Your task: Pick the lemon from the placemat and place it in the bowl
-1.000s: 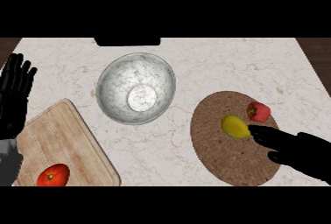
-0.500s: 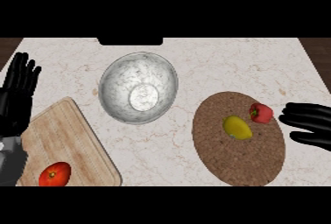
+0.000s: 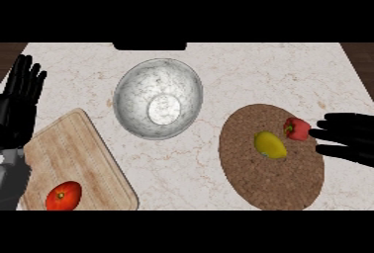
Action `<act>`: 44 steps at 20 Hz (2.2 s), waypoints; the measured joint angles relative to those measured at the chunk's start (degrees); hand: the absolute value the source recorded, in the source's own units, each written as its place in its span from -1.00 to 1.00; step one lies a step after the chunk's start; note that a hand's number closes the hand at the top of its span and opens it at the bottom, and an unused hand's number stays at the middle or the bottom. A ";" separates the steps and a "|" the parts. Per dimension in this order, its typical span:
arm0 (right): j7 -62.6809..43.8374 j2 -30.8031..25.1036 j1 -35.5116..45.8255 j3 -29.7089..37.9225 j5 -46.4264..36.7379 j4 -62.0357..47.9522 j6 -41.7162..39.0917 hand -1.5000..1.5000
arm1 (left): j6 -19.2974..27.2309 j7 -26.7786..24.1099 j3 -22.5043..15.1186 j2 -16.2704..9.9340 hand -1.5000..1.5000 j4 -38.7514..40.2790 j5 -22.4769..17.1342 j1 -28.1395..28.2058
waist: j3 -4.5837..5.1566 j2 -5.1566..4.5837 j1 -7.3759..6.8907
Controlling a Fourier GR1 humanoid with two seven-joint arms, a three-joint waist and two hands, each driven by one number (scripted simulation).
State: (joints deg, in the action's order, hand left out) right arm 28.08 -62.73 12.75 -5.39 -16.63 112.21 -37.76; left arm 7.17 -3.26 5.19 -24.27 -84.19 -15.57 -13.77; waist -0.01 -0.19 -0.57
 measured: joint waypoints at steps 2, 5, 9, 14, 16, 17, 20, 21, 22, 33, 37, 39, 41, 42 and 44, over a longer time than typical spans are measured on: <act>1.72 -0.03 0.29 -1.36 -2.68 -2.17 1.55 -1.00 | -0.46 0.27 0.54 -0.14 0.00 -0.09 -0.13 0.10 | 0.00 0.01 -0.07; 1.55 2.15 2.33 -5.55 -6.01 -4.34 2.61 -1.00 | -0.31 0.50 0.47 0.44 0.00 -0.48 0.45 0.00 | 0.01 0.00 -0.31; 2.16 4.63 4.76 -9.85 -10.44 -8.02 3.73 -1.00 | -0.71 0.07 0.95 0.75 0.00 -0.02 1.08 -0.16 | 0.00 -0.01 -0.33; 3.62 8.04 5.28 -13.37 -15.04 -12.38 5.42 -1.00 | -1.38 0.84 1.94 0.87 0.00 -0.37 1.23 -0.17 | 0.01 0.06 -0.05; 4.40 10.29 6.26 -15.04 -17.69 -15.86 6.82 -1.00 | -1.26 1.00 1.84 1.31 0.00 0.05 1.77 -0.68 | 0.00 0.04 -0.09; 4.19 11.73 7.44 -15.62 -18.62 -17.61 6.78 -1.00 | -1.11 1.05 1.58 1.78 0.00 -0.04 2.08 -0.85 | -0.01 0.03 -0.11; 5.97 13.80 8.27 -16.79 -21.83 -21.61 8.08 -1.00 | -1.95 0.56 2.26 1.99 0.00 0.49 2.18 -0.61 | -0.01 0.05 -0.01; 6.40 14.34 8.02 -16.85 -22.64 -22.14 8.54 -1.00 | -2.48 0.49 2.96 1.69 0.00 0.86 1.94 -0.60 | 0.00 0.07 0.07; 7.13 15.29 8.91 -16.97 -23.43 -23.98 9.05 -1.00 | -2.31 0.69 3.00 1.90 0.00 0.46 2.17 -0.43 | 0.00 0.08 0.03; 12.58 22.28 11.55 -18.86 -29.08 -32.76 13.13 -1.00 | -3.58 1.30 4.23 2.76 0.00 -0.99 3.28 0.54 | -0.01 0.09 0.14; 12.22 24.33 11.51 -19.14 -31.54 -33.24 13.46 -1.00 | -3.04 2.17 4.09 3.79 0.00 -1.41 4.23 -0.01 | 0.01 0.16 0.31; 12.10 25.75 11.81 -19.42 -32.97 -34.48 13.76 -1.00 | -2.67 3.10 3.78 4.37 0.00 -3.36 4.68 0.89 | 0.01 0.18 0.23; 12.15 26.58 11.02 -19.66 -34.49 -34.69 14.13 -1.00 | -3.66 3.10 4.77 3.96 0.00 -3.47 4.21 1.42 | 0.01 0.18 0.28; 12.43 27.14 11.33 -19.51 -35.26 -35.47 14.23 -1.00 | -3.65 3.17 4.75 4.29 0.00 -3.59 4.40 1.48 | 0.00 0.18 0.29; 12.77 28.28 11.92 -19.69 -36.53 -37.23 14.60 -1.00 | -4.27 2.48 5.29 4.12 0.00 -1.32 4.53 0.00 | 0.01 0.15 0.35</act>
State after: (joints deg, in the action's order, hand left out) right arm 40.86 -34.44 24.67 -25.08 -53.16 74.97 -23.15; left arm 2.91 -0.79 10.47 -20.16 -85.51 -11.04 -13.77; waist 0.01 -0.04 -0.22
